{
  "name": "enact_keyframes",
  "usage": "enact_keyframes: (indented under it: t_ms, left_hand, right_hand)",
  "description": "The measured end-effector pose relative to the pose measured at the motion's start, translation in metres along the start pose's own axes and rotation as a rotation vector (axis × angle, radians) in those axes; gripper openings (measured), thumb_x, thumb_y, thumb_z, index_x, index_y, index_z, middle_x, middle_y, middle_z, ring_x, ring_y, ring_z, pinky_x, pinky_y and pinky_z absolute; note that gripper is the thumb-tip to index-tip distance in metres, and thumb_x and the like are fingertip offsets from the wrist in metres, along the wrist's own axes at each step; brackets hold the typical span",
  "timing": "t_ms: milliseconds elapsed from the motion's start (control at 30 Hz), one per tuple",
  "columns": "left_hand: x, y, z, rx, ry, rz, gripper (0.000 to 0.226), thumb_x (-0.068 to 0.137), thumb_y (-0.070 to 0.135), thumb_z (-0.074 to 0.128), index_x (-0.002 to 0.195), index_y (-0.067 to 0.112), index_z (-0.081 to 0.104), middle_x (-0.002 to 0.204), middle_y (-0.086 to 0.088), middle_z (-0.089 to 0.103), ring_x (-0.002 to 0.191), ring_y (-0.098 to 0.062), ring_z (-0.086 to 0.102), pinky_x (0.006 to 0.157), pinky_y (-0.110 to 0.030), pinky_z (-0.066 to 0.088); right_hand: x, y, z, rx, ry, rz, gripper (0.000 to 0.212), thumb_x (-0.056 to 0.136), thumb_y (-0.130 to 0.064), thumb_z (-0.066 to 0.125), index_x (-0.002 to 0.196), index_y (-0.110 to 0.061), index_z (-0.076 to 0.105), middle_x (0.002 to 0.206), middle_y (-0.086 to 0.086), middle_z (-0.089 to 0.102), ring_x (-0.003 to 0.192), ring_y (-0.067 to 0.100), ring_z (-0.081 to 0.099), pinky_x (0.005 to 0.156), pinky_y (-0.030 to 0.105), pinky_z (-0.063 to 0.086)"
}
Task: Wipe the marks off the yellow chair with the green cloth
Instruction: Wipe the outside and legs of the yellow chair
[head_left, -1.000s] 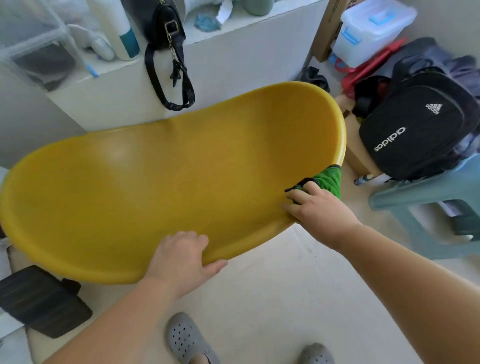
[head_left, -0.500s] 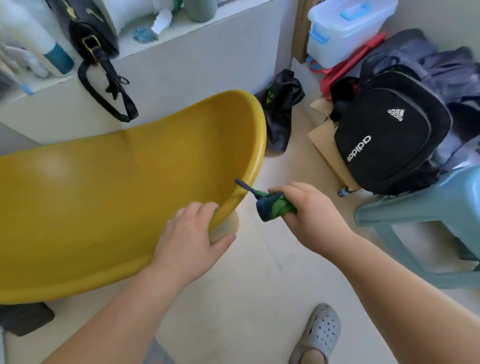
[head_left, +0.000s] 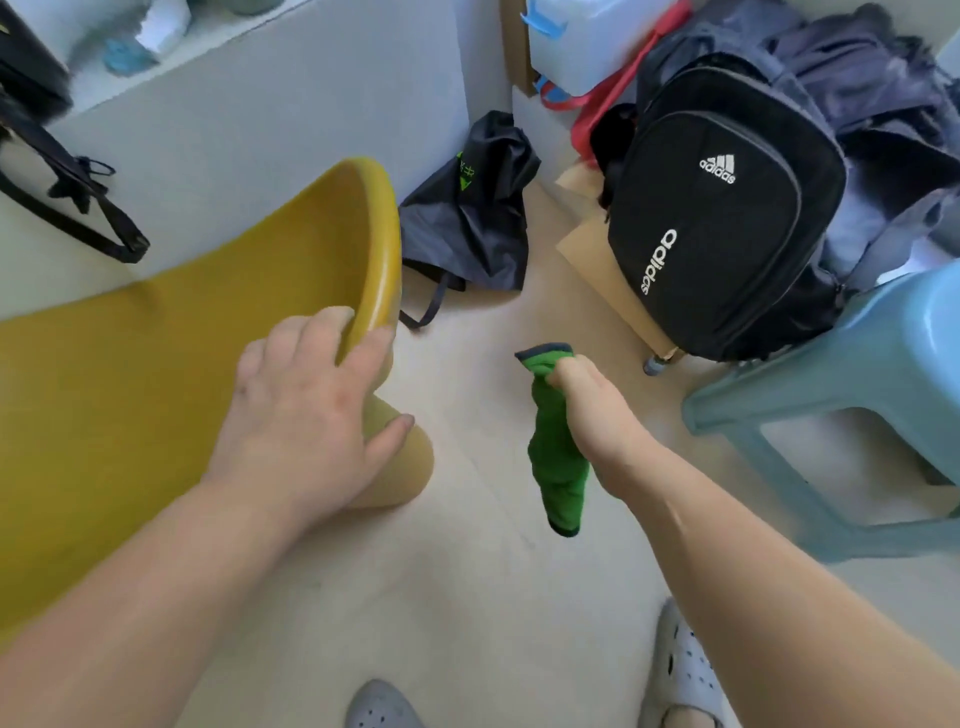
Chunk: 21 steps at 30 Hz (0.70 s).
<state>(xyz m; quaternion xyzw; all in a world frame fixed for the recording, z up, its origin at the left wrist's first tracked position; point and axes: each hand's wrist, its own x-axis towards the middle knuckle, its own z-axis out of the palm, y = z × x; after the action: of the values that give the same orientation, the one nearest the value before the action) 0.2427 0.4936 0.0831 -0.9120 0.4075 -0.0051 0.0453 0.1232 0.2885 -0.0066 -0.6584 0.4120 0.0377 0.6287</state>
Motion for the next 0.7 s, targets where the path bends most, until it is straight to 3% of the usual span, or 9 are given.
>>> enact_keyframes:
  t_ms: [100, 167, 267, 367, 433, 533, 633, 700]
  left_hand:
    - [0.012, 0.003, 0.008, 0.124, -0.019, 0.16, 0.069, 0.078, 0.062, 0.045, 0.13, 0.019, 0.059, 0.136, -0.013, 0.05, 0.116, -0.037, 0.047, 0.092, -0.053, 0.042]
    - [0.019, 0.004, 0.013, 0.168, -0.015, 0.167, 0.068, 0.08, 0.062, 0.042, 0.13, 0.019, 0.059, 0.138, -0.014, 0.049, 0.117, -0.038, 0.048, 0.093, -0.053, 0.044]
    - [0.024, 0.004, 0.022, 0.214, 0.003, 0.111, 0.069, 0.082, 0.064, 0.041, 0.135, 0.022, 0.056, 0.141, -0.012, 0.047, 0.117, -0.038, 0.049, 0.093, -0.054, 0.047]
    - [0.027, 0.003, 0.036, 0.269, 0.041, 0.08, 0.074, 0.081, 0.068, 0.04, 0.14, 0.024, 0.05, 0.144, -0.009, 0.046, 0.115, -0.036, 0.051, 0.092, -0.054, 0.049]
    - [0.026, 0.004, 0.049, 0.32, 0.055, 0.053, 0.078, 0.08, 0.071, 0.038, 0.144, 0.026, 0.046, 0.149, -0.006, 0.04, 0.12, -0.035, 0.05, 0.094, -0.054, 0.049]
    - [0.021, 0.007, 0.064, 0.382, 0.117, 0.003, 0.08, 0.082, 0.071, 0.033, 0.146, 0.025, 0.044, 0.154, -0.004, 0.035, 0.125, -0.033, 0.049, 0.099, -0.053, 0.047]
    - [0.019, 0.015, 0.072, 0.392, 0.19, -0.038, 0.078, 0.083, 0.068, 0.033, 0.149, 0.026, 0.039, 0.156, -0.001, 0.032, 0.129, -0.032, 0.045, 0.105, -0.051, 0.043]
    - [0.02, 0.018, 0.074, 0.346, 0.229, -0.094, 0.076, 0.086, 0.066, 0.037, 0.152, 0.028, 0.031, 0.156, 0.002, 0.03, 0.134, -0.029, 0.041, 0.107, -0.049, 0.04]
  right_hand:
    - [0.03, 0.015, 0.013, 0.123, -0.064, -0.067, 0.038, 0.081, -0.033, 0.041, 0.104, -0.006, 0.055, 0.09, 0.006, 0.059, 0.081, 0.017, 0.063, 0.072, 0.034, 0.047]
    - [0.053, 0.027, 0.025, 0.074, -0.083, -0.129, 0.028, 0.079, -0.03, 0.043, 0.099, -0.015, 0.056, 0.095, 0.007, 0.066, 0.09, 0.025, 0.067, 0.081, 0.04, 0.054]
    - [0.084, 0.049, 0.04, -0.1, -0.026, -0.352, 0.005, 0.089, -0.024, 0.062, 0.091, -0.022, 0.059, 0.088, -0.001, 0.066, 0.084, 0.015, 0.063, 0.072, 0.032, 0.052]
    - [0.111, 0.061, 0.054, -0.227, 0.057, -0.668, 0.017, 0.085, -0.027, 0.078, 0.085, -0.022, 0.062, 0.081, -0.01, 0.062, 0.077, 0.007, 0.056, 0.066, 0.02, 0.044]
    - [0.129, 0.069, 0.066, -0.229, 0.075, -0.805, 0.012, 0.085, -0.031, 0.077, 0.085, -0.023, 0.068, 0.083, -0.008, 0.062, 0.079, 0.009, 0.055, 0.069, 0.027, 0.046]
    - [0.151, 0.075, 0.089, -0.135, 0.157, -0.983, 0.024, 0.084, -0.045, 0.072, 0.068, -0.028, 0.066, 0.076, -0.004, 0.051, 0.076, 0.015, 0.049, 0.067, 0.03, 0.041]
    - [0.174, 0.074, 0.104, -0.13, 0.139, -1.015, 0.044, 0.092, -0.046, 0.068, 0.066, -0.012, 0.059, 0.071, 0.001, 0.047, 0.072, 0.021, 0.046, 0.063, 0.036, 0.036]
    - [0.183, 0.067, 0.108, -0.253, 0.097, -0.969, 0.05, 0.095, -0.05, 0.061, 0.066, -0.011, 0.053, 0.063, 0.004, 0.049, 0.065, 0.024, 0.048, 0.06, 0.04, 0.036]
